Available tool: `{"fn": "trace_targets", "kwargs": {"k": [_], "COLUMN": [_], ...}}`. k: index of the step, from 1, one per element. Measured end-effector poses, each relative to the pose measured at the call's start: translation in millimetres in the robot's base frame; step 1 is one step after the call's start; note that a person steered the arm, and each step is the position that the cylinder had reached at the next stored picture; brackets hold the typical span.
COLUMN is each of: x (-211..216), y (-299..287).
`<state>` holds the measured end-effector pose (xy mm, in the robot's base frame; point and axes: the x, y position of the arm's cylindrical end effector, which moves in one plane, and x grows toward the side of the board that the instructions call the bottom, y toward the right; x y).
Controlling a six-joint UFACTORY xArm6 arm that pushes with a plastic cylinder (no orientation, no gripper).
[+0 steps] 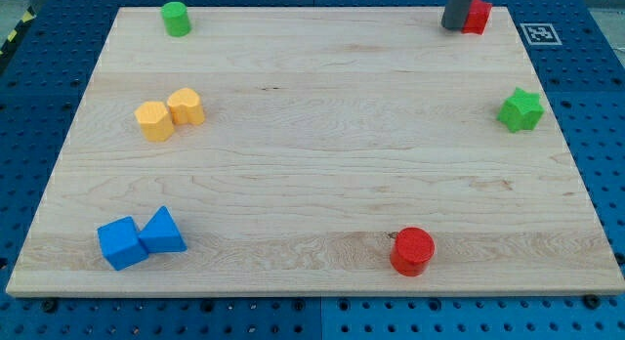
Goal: Place the red star to the top corner of the board
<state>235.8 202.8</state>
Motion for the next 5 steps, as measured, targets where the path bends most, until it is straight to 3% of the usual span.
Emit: {"fn": "trace_targets", "kwargs": {"k": [3,5], "x": [17.2,54.7], "y": [-6.1,-9.2]}}
